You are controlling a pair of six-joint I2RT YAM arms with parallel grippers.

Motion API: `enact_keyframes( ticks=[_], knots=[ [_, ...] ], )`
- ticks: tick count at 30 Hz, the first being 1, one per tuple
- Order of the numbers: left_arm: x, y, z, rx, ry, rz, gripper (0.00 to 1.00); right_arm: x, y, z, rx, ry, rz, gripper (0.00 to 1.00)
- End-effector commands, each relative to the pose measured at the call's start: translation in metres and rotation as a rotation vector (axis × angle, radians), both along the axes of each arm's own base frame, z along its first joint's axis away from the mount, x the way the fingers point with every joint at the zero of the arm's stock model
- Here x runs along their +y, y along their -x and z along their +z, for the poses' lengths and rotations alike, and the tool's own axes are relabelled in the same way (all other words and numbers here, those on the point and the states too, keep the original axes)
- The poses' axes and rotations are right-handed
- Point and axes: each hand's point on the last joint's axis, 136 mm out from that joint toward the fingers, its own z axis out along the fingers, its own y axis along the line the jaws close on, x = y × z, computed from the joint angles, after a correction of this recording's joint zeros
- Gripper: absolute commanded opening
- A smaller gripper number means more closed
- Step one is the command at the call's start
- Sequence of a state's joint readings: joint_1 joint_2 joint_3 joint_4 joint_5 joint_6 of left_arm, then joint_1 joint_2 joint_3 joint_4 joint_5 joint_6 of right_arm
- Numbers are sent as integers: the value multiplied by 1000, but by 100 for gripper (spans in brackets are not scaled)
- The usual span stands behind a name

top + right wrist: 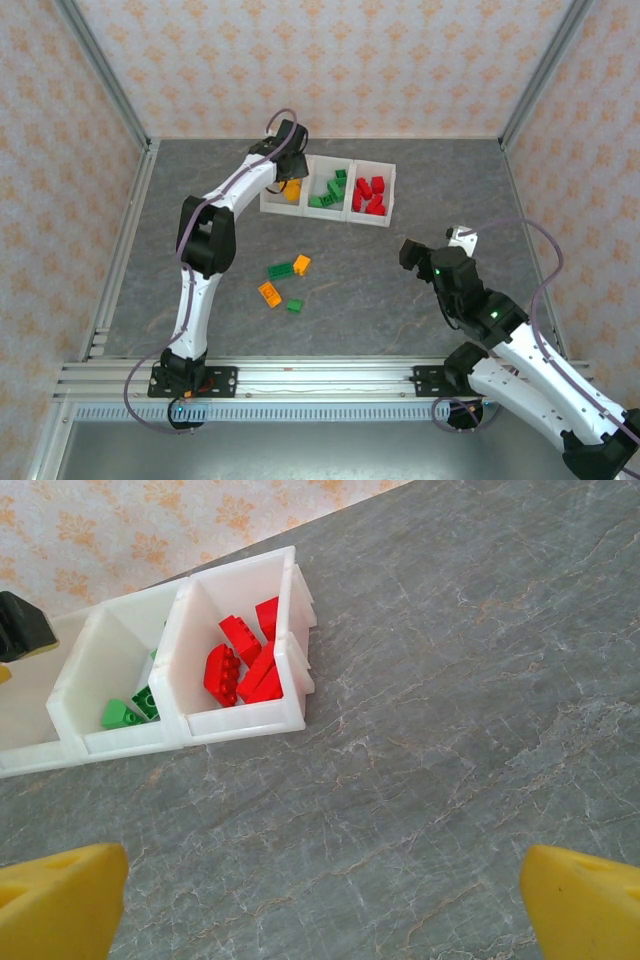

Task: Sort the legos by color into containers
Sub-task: Place the lego in the container, then pick up the lego from the center of the table.

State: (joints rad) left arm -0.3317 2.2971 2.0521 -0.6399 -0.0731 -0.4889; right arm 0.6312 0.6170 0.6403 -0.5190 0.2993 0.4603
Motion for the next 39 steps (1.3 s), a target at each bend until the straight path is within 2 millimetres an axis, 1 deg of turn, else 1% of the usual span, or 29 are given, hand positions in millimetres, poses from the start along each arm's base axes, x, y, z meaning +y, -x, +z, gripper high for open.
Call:
enact_keyframes(
  ticks=[1,2,3,5,6,9,10,12,15,17,19,22,24,27,31,34,37,39],
  knots=[
    [2,9,60,-90,32,-21,90,-5,-1,-2,-5,9,-22,100],
    [3,14,66,-105,36,-28,97,-5,0,-2,-4,9,-19,100],
    [4,18,72,-118,41,-30,99,-5,0,-2,-5,8,-20,100],
    [9,32,83,-131,43,-31,99,-4,0,-2,-4,8,-16,100],
    [11,39,84,-128,43,-32,99,-4,0,-2,-3,6,-14,100],
    [14,71,82,-101,68,-55,99,-3,-1,-2,-3,5,-10,100],
    [13,84,79,-89,72,-72,99,-2,0,-3,-2,4,-8,100],
    [12,110,70,-65,64,-99,99,-2,0,-2,-2,4,-6,100],
    [2,151,49,-3,66,-185,99,-2,-1,-3,-1,2,-4,100],
    [-10,179,33,53,53,-259,99,-1,-1,-3,-1,2,-1,100],
    [-22,202,16,107,18,-327,99,0,-1,-4,-1,1,2,100],
    [-39,230,-8,181,-52,-434,99,1,-2,-6,5,3,6,100],
    [-48,245,-23,227,-87,-493,99,2,-3,-8,12,10,9,100],
    [-54,255,-41,268,-139,-531,99,4,-4,-12,29,20,13,100],
    [-51,252,-54,294,-187,-532,98,2,-4,-12,34,26,5,100],
    [-53,247,-61,312,-213,-545,92,1,-4,-11,28,25,-4,100],
    [-51,242,-70,341,-250,-539,82,0,-4,-12,30,27,-7,100],
    [-53,241,-76,356,-259,-545,79,-1,-3,-11,31,31,-11,100]
  ],
)
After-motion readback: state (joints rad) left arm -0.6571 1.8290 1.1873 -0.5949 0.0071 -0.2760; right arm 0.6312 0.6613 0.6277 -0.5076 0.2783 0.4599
